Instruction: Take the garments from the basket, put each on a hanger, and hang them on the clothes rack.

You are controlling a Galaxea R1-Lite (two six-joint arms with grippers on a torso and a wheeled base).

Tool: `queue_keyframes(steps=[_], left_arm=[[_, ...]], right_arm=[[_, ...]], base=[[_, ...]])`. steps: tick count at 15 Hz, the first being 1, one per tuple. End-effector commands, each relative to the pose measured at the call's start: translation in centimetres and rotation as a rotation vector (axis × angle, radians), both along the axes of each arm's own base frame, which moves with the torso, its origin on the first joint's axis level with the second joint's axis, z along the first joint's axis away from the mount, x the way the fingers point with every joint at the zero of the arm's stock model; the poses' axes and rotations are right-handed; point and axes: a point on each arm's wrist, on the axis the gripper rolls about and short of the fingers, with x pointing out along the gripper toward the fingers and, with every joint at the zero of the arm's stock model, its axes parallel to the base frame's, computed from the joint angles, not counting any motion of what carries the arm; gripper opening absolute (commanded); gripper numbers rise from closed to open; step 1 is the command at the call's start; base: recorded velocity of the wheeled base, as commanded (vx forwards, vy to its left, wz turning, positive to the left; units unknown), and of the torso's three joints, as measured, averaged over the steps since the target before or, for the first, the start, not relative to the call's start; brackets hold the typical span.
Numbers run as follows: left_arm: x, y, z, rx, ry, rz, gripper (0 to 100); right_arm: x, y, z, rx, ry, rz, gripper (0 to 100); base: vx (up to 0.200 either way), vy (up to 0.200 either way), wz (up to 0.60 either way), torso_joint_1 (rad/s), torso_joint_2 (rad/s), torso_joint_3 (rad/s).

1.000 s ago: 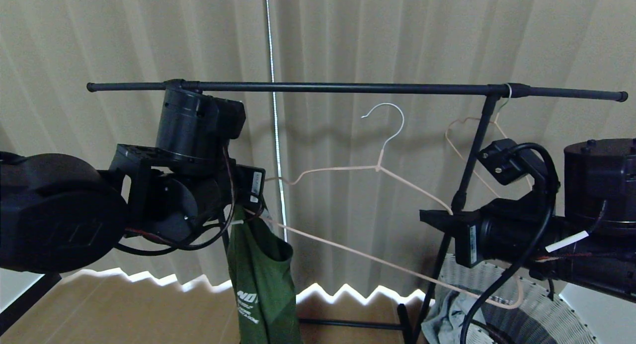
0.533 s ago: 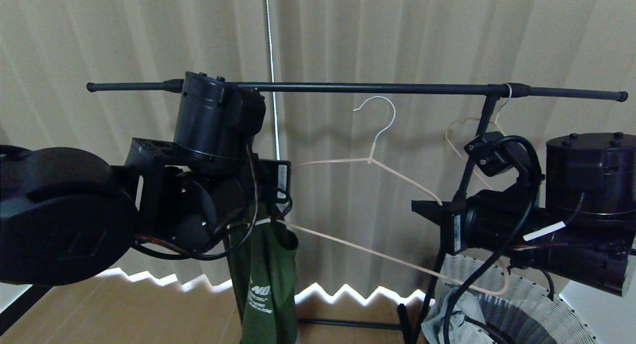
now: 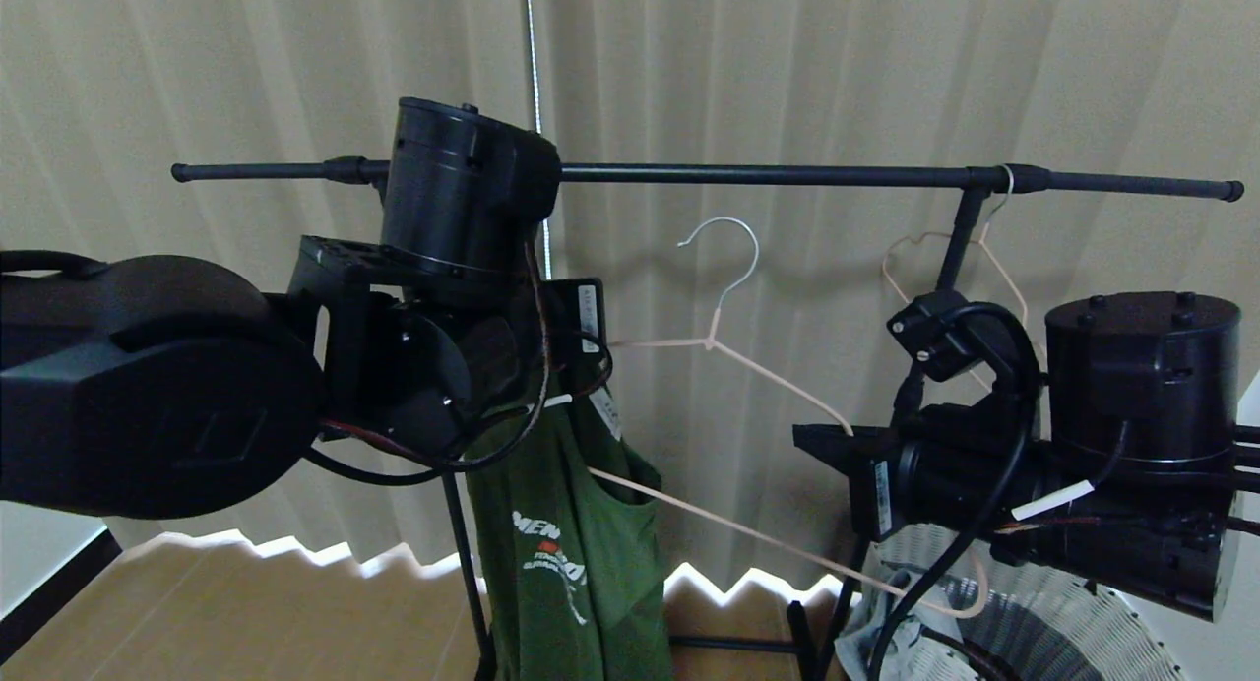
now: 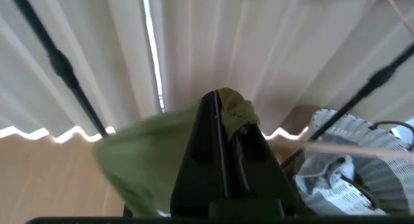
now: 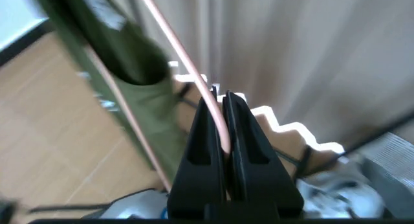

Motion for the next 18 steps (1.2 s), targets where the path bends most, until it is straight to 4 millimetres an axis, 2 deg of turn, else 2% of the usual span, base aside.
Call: queue_keyframes(steps=[1, 7, 11, 13, 14, 18], left_arm=[[0.1, 0.7, 0.3, -0.002, -0.004, 0.016, 0], [-1.3, 1.9, 0.9, 0.034, 0.023, 0.015, 0], [-1.8, 2.1, 1.1, 0.058, 0.039, 0.002, 0], [-2.5, 1.0, 1.3, 0.047, 0.033, -0.042, 0], [-2.6, -0.3, 1.2, 0.036, 0.033, -0.072, 0], [-1.5, -2.9, 1.7, -0.044, 0.017, -0.078, 0]], right_arm=[[0.0, -0.4, -0.2, -0.019, -0.001, -0.041, 0], [1.9, -2.5, 0.0, -0.052, -0.031, -0.211, 0], [2.5, -2.6, 0.3, -0.069, -0.056, -0.244, 0], [2.9, -2.3, 0.4, -0.068, -0.058, -0.247, 0], [3.3, -1.8, 0.4, -0.068, -0.058, -0.241, 0], [3.0, 0.7, 0.9, -0.049, -0.078, -0.167, 0]], base=[[0.0, 0.0, 0.0, 0.0, 0.0, 0.0], [0.0, 0.0, 0.0, 0.0, 0.0, 0.0], [0.0, 0.0, 0.0, 0.0, 0.0, 0.0], [0.0, 0.0, 0.0, 0.0, 0.0, 0.0], [0.0, 0.0, 0.0, 0.0, 0.0, 0.0], [0.0, 0.0, 0.0, 0.0, 0.0, 0.0]])
